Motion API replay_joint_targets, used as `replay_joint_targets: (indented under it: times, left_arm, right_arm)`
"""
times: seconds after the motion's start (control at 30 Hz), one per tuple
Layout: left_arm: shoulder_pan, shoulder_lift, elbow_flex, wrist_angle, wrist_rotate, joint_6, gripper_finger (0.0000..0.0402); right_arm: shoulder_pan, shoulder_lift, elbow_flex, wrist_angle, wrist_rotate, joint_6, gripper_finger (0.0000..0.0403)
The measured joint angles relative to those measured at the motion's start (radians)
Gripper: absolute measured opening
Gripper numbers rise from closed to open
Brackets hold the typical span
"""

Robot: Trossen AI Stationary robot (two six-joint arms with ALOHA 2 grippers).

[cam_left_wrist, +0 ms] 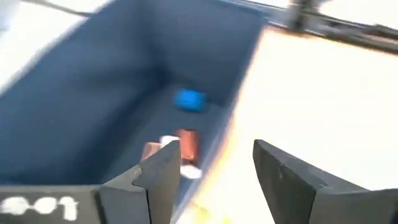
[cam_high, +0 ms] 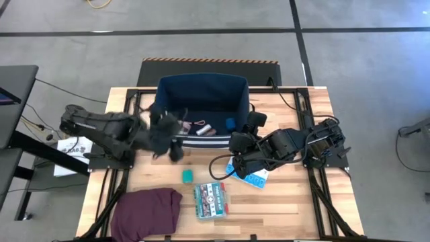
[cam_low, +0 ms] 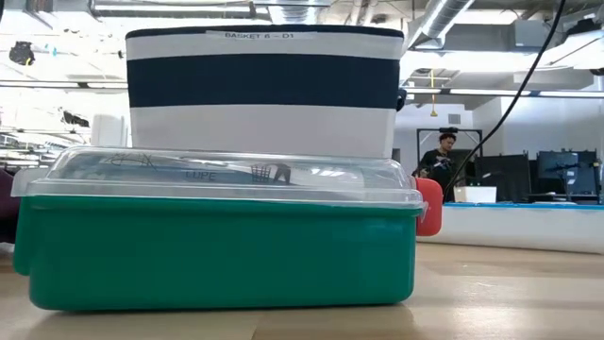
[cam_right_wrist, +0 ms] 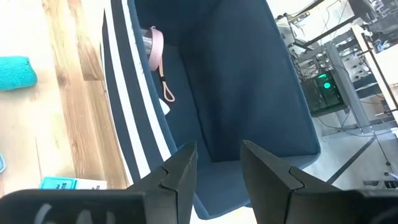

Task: Pick & place medical supplies in basket/bin
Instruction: Put the light green bandage into the blue bin

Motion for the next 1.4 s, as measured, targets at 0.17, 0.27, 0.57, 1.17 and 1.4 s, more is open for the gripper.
replay_joint_targets:
  times: [0.17,0.27,0.57,1.17,1.4]
  left_arm:
    - [-0.208,0.020,-0.045,0.036,0.033,-0.070,0.0192]
    - [-0.339,0.060,-0.119,0.068,-0.054,-0.163,0.0192]
    - [-0.493,0.286,-0.261,0.141,-0.192,-0.255,0.0192]
    - [-0.267,0.387,-0.271,-0.106,-0.065,-0.560,0.0192]
    - [-0.225,0.396,-0.271,0.011,-0.020,-0.484,0.0192]
  right_arm:
    - [0.000,0.000,0.000,0.000,0.000,0.006,0.0118]
    - [0.000,0.000,0.000,0.000,-0.002,0.017,0.0118]
    - [-0.007,0.000,0.000,0.000,-0.006,0.024,0.0118]
    - [-0.008,0.000,0.000,-0.001,-0.025,0.043,0.0118]
    - [-0.008,0.000,0.000,-0.001,-0.021,0.042,0.0118]
